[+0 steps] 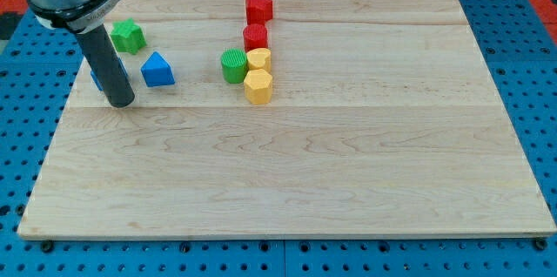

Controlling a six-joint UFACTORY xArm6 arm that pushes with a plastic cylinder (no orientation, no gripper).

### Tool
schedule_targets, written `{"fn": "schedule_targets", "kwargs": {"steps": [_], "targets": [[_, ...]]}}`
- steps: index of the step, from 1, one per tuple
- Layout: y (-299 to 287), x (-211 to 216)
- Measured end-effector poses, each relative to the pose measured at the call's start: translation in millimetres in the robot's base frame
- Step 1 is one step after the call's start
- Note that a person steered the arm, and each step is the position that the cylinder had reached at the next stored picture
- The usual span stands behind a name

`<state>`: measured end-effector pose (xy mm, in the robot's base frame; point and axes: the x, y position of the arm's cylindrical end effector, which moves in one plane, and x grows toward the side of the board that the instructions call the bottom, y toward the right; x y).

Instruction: Move the triangle to the bottom left of the green circle

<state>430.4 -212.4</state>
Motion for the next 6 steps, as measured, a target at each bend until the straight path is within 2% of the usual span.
{"fn": "schedule_targets", "kwargs": {"steps": [1,2,3,5,6], "targets": [[7,-44],[36,-65],[82,-62],[43,-34],[85,-24]]}}
